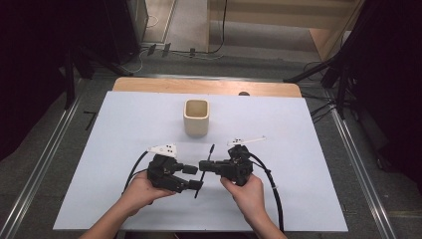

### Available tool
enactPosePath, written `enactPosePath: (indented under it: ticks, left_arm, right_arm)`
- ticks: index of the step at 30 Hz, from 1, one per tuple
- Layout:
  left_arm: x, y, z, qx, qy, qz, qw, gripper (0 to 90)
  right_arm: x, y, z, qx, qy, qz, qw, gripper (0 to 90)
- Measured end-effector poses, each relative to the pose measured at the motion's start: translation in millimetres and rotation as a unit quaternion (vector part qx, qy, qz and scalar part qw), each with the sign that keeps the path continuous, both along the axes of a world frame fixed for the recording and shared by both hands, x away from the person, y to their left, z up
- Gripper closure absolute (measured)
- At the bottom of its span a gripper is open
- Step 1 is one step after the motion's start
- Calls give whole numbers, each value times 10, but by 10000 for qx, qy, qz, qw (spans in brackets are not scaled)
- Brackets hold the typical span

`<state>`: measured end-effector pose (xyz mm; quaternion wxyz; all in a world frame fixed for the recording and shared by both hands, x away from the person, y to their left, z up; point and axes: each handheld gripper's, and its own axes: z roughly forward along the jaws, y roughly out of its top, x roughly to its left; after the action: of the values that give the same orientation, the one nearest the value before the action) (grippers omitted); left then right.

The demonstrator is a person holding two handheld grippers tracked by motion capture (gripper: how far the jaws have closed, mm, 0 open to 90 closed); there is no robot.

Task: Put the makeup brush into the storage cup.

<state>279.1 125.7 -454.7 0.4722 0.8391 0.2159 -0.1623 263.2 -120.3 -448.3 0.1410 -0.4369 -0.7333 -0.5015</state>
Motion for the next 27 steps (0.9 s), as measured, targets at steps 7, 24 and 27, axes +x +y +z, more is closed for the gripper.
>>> enactPosePath:
  ticks: [7,24,27]
  left_arm:
    - [-20,2,-26,-24,229,-212,9995,355]
    - [-15,16,-61,-251,519,-349,9977,795]
    - [-13,13,-83,-228,518,-336,9978,849]
  right_arm:
    - [-21,39,3,96,-124,398,9991,859]
    - [-18,86,2,243,-189,791,9964,861]
    - [-24,103,-2,199,-207,827,9962,861]
